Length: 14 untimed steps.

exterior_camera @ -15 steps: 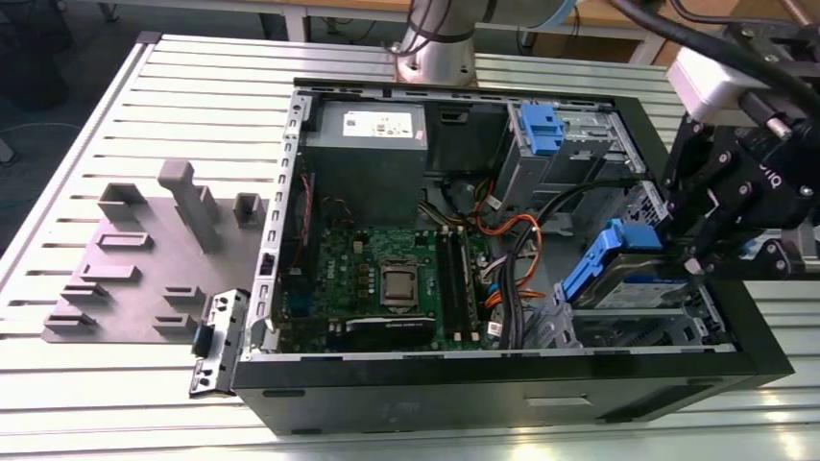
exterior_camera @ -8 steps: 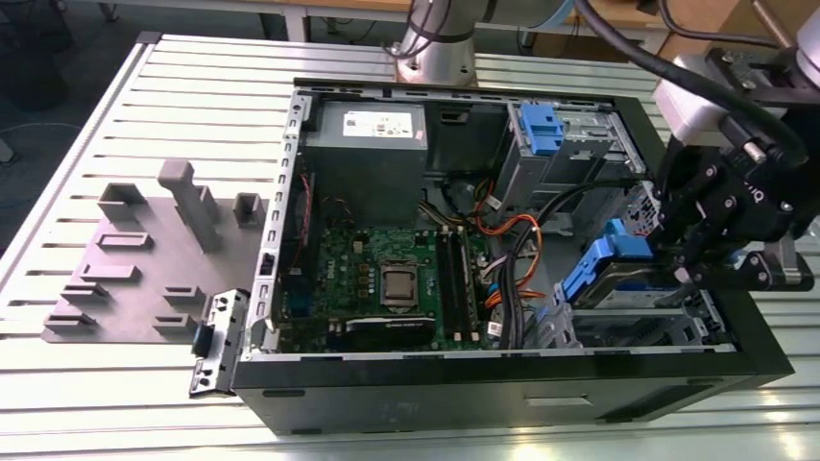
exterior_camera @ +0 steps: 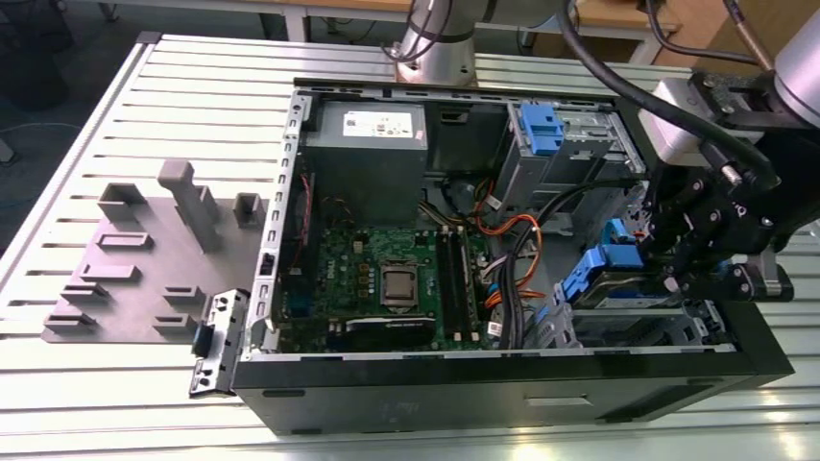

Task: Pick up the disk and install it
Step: 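Insert the disk into the insertion slot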

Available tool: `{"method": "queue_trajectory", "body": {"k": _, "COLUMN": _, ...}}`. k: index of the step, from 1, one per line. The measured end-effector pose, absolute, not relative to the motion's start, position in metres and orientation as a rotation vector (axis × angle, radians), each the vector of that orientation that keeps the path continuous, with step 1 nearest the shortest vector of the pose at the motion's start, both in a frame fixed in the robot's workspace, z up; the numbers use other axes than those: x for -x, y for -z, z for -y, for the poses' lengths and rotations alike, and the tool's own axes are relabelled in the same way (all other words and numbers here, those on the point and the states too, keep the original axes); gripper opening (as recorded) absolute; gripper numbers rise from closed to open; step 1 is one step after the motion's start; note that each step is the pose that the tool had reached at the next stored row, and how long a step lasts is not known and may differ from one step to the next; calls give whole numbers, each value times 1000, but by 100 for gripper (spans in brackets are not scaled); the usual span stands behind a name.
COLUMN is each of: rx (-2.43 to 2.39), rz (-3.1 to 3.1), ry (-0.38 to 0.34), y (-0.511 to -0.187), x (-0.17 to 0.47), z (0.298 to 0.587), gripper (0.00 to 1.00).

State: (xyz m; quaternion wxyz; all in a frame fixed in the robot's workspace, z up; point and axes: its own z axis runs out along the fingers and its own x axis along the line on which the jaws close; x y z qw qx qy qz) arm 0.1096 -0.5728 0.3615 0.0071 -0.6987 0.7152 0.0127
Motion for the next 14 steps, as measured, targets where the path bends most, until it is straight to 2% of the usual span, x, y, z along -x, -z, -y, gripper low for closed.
{"method": "queue_trajectory", "body": {"k": 14, "rx": 2185, "rz": -2237, "ry": -40, "y": -340, "x": -110, "z": 573, "gripper": 35}}
